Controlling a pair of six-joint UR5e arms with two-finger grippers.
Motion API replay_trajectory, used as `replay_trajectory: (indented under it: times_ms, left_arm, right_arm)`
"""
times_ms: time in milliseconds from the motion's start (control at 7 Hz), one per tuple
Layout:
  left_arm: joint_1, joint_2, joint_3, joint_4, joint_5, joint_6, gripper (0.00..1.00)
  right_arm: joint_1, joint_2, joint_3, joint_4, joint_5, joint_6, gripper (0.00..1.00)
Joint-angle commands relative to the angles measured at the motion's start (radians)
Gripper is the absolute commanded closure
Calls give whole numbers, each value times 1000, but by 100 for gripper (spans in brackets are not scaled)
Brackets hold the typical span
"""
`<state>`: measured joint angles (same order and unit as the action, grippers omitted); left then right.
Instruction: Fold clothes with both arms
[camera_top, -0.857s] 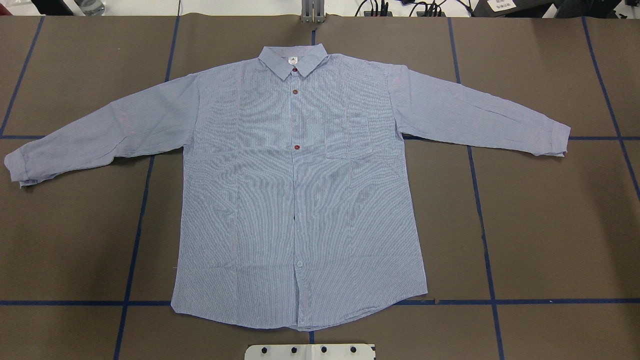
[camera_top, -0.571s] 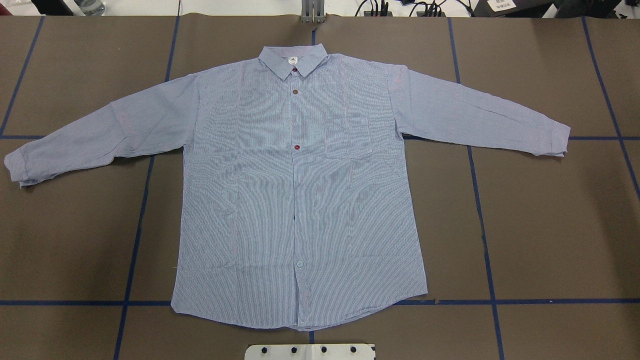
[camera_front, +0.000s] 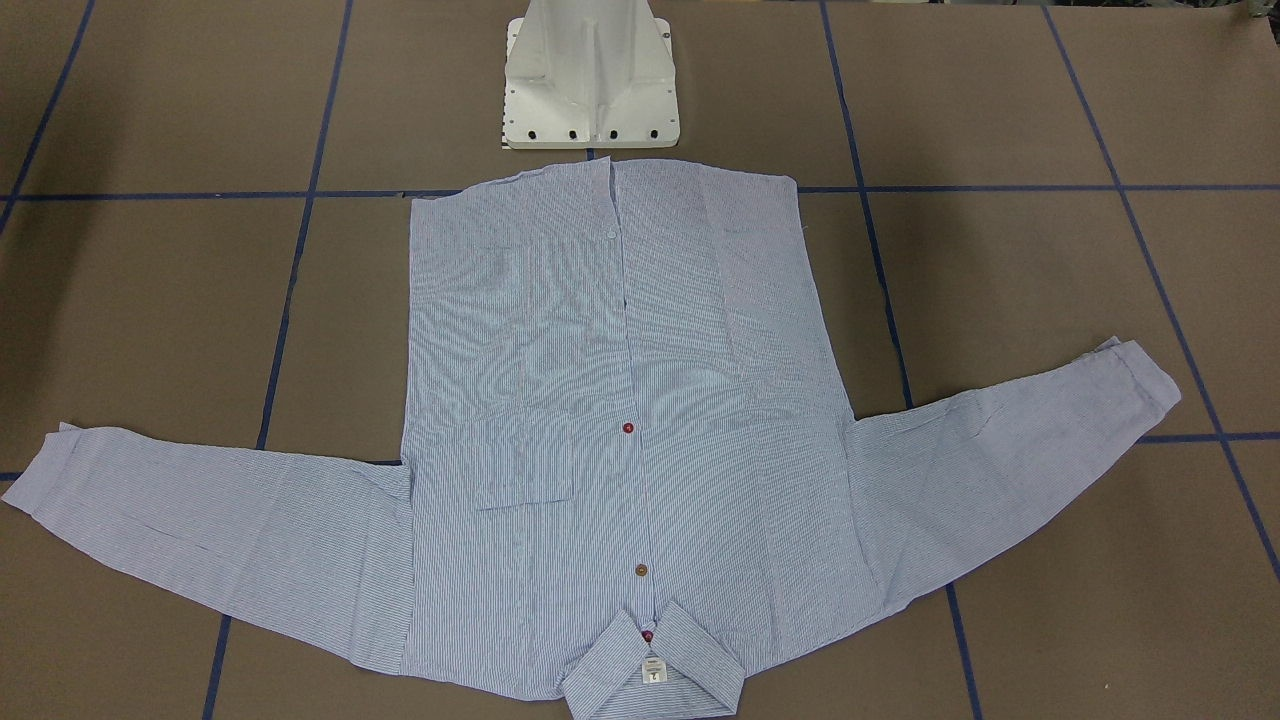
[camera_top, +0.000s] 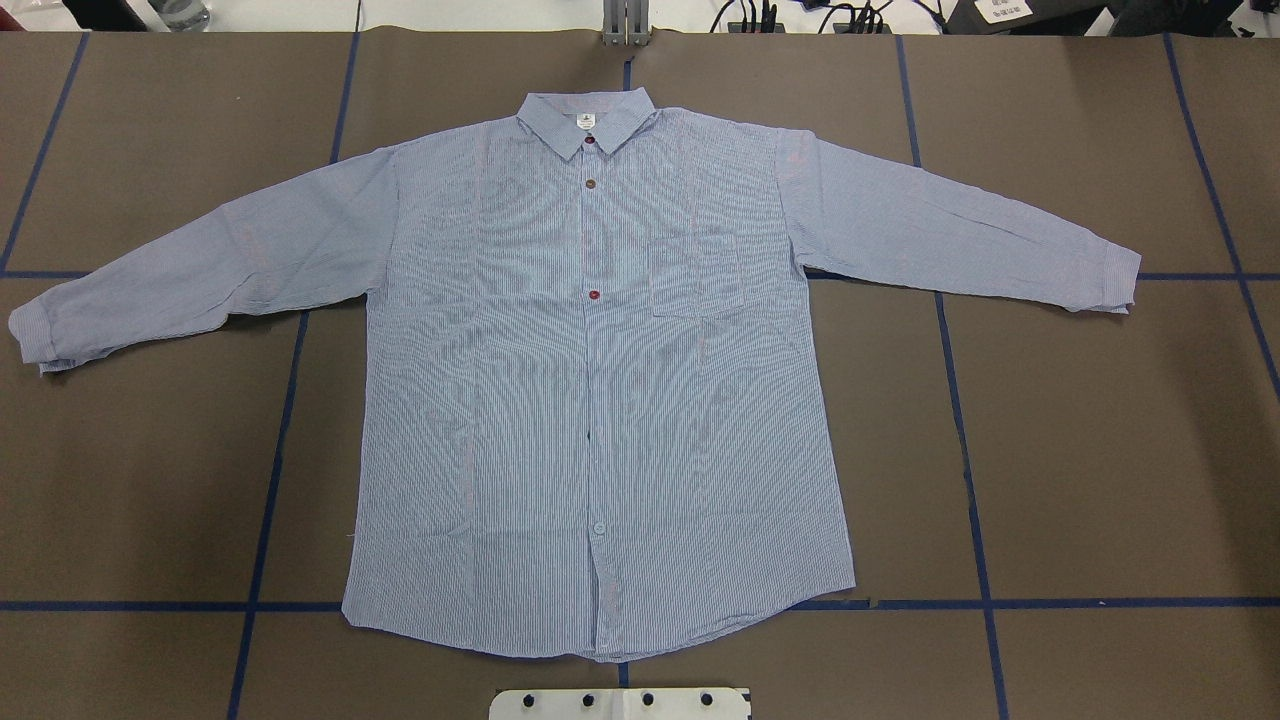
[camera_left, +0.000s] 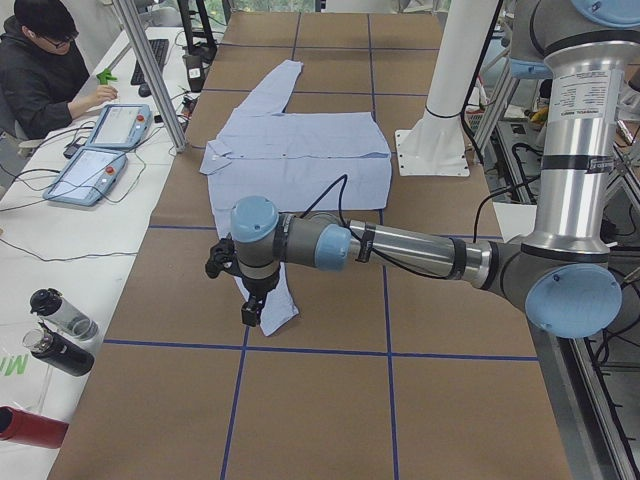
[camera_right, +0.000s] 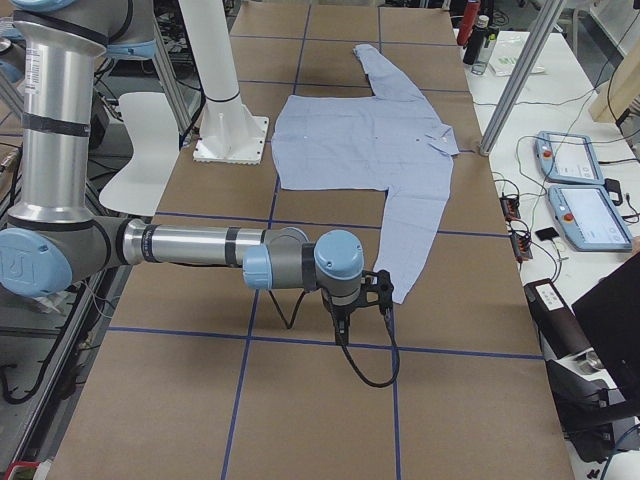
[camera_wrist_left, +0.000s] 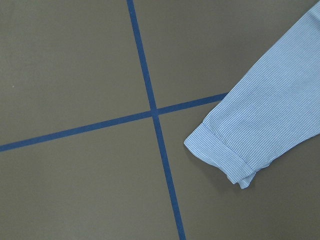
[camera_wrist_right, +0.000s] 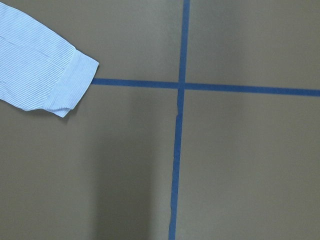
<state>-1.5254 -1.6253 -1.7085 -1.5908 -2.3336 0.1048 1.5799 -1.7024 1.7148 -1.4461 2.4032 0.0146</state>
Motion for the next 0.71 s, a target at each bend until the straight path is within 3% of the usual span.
replay_trajectory:
  times_ms: [0,143,571]
  left_arm:
    - [7,-85,13,-50,-3,0,0]
    - [13,-79,12,-149,-3,-4,0]
    - [13,-74,-5,-251,-4,-157,0]
  right_arm:
    - [-20,65,-87,134,22,8,0]
    - [-35,78,-145,214,68,55,0]
    - [-174,193,-375,544,56,386,0]
